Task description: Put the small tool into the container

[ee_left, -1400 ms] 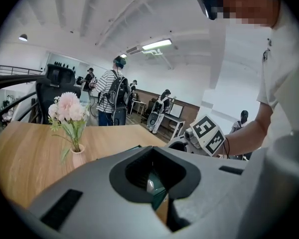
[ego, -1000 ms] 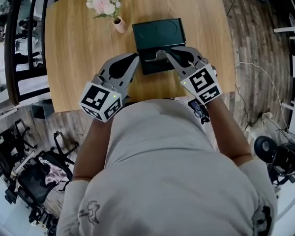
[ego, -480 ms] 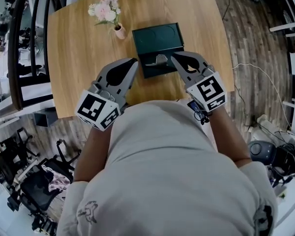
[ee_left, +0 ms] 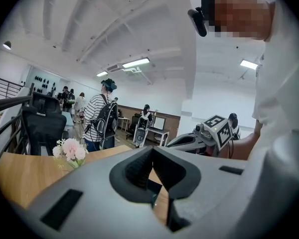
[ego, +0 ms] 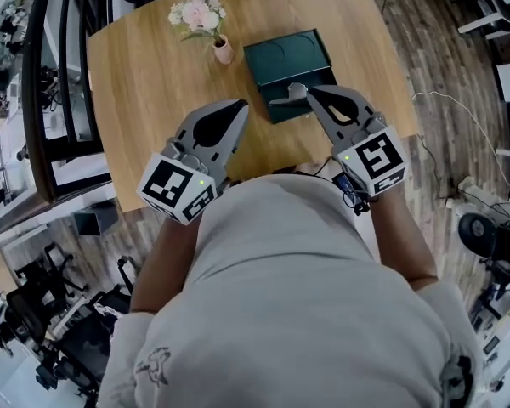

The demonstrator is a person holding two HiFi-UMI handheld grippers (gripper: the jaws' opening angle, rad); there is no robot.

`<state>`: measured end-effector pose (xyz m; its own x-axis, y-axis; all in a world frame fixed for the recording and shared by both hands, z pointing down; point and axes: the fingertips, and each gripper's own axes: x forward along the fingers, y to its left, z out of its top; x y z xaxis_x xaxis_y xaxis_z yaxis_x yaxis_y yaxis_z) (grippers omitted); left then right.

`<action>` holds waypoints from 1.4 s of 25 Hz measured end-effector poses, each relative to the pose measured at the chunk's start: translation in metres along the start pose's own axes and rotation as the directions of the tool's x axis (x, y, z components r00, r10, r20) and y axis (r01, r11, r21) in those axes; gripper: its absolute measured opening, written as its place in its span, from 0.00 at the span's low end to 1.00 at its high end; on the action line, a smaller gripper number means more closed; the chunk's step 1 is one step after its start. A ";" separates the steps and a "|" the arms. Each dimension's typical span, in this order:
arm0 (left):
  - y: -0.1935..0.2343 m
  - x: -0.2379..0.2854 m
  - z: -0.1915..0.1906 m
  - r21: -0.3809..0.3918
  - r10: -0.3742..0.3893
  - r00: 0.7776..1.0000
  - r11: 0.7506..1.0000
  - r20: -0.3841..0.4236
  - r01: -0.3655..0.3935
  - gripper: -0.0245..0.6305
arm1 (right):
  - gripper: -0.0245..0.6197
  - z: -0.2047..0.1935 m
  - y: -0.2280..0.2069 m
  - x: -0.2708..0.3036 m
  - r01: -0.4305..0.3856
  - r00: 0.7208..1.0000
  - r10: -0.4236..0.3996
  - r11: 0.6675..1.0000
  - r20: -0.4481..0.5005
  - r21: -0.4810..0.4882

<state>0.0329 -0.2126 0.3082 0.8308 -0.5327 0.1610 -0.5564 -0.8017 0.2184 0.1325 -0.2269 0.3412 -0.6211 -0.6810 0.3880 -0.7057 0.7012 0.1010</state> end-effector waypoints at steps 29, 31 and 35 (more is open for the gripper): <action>-0.069 -0.156 -0.068 -0.006 -0.232 0.969 0.973 -0.090 0.232 0.05 | 0.05 -0.016 0.181 -0.094 0.272 0.962 -0.270 0.953 -0.029 0.136; -0.079 -0.154 -0.066 0.002 -0.225 0.970 0.974 -0.088 0.226 0.05 | 0.05 -0.018 0.181 -0.107 0.271 0.962 -0.270 0.952 -0.023 0.139; -0.104 -0.147 -0.064 0.010 -0.200 0.977 0.979 -0.077 0.202 0.05 | 0.05 -0.022 0.182 -0.135 0.257 0.966 -0.260 0.958 0.007 0.130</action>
<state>-0.0327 -0.0339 0.3231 0.9220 -0.3388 0.1876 -0.3772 -0.8954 0.2367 0.0954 -0.0026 0.3275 -0.4187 -0.8414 0.3418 -0.8797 0.4692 0.0774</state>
